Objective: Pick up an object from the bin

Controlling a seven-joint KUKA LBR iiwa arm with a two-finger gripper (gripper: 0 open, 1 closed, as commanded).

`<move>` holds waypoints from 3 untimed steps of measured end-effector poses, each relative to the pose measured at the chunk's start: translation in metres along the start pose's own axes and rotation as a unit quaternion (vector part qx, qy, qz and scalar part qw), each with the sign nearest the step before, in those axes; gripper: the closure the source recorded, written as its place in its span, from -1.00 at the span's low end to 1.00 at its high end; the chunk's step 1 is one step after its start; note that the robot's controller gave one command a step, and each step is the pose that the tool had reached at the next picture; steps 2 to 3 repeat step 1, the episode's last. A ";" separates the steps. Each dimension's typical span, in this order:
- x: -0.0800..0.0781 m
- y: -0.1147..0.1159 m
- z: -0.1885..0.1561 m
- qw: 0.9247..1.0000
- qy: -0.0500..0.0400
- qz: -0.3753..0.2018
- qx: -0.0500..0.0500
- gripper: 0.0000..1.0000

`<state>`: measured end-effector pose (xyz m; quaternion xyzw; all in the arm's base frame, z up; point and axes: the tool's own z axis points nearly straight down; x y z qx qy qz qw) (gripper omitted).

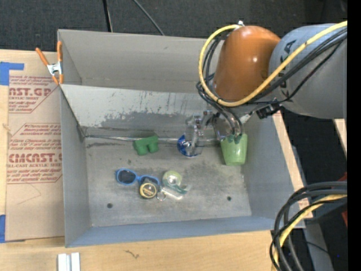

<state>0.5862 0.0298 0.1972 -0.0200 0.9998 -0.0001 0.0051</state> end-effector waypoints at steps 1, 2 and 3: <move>0.009 0.004 -0.079 0.985 0.001 -0.170 -0.001 1.00; 0.009 0.004 -0.079 0.985 0.001 -0.170 -0.001 1.00; 0.009 0.004 -0.079 0.985 0.001 -0.170 -0.001 1.00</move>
Offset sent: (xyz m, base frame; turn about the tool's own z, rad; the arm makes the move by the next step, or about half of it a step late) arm -0.0120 0.0031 0.0767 -0.3403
